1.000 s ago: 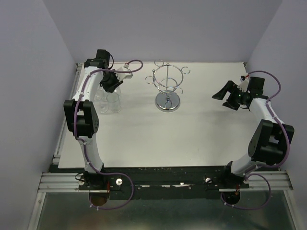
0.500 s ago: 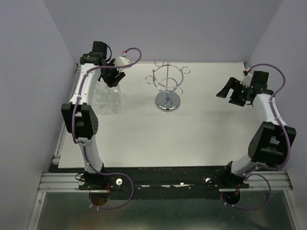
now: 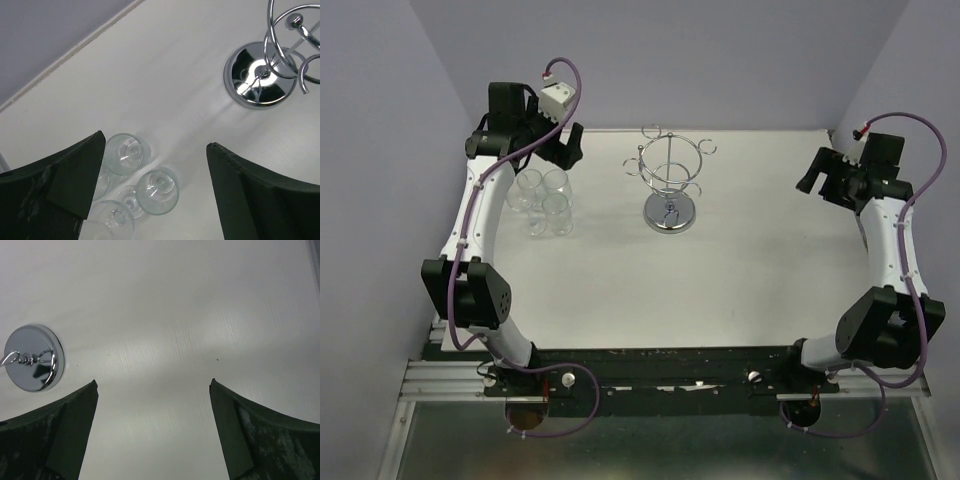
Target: Take the wine glass off the wine glass rack
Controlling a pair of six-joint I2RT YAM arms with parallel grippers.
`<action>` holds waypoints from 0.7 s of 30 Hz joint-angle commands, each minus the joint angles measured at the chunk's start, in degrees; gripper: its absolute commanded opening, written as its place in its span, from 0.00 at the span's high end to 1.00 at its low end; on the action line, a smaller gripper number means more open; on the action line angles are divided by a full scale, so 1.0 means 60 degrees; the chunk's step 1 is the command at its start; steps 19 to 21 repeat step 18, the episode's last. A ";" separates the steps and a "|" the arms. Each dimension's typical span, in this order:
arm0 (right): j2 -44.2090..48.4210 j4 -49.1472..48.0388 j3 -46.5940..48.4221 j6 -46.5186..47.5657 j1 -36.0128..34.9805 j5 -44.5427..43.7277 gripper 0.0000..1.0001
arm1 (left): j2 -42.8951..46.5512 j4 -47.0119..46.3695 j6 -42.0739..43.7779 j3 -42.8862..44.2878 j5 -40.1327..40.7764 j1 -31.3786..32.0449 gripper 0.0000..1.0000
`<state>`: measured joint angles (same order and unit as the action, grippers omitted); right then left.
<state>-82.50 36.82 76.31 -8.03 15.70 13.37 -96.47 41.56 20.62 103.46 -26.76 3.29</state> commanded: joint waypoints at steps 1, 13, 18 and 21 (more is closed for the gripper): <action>0.0551 0.0615 0.0800 0.0210 0.0005 -0.0893 0.00 | 0.0651 -0.1198 -0.1706 -0.0499 -0.0666 0.0082 0.01; 0.1136 0.2126 0.3570 0.0562 0.0005 -0.1115 0.00 | 0.3112 -0.2151 -0.3350 -0.2724 -0.1618 0.0096 0.01; 0.1723 0.1964 0.3321 0.0402 0.0005 -0.0807 0.00 | 0.4035 -0.2488 -0.2881 -0.3707 -0.1370 0.0096 0.01; 0.1723 0.1964 0.3321 0.0402 0.0005 -0.0807 0.00 | 0.4035 -0.2488 -0.2881 -0.3707 -0.1370 0.0096 0.01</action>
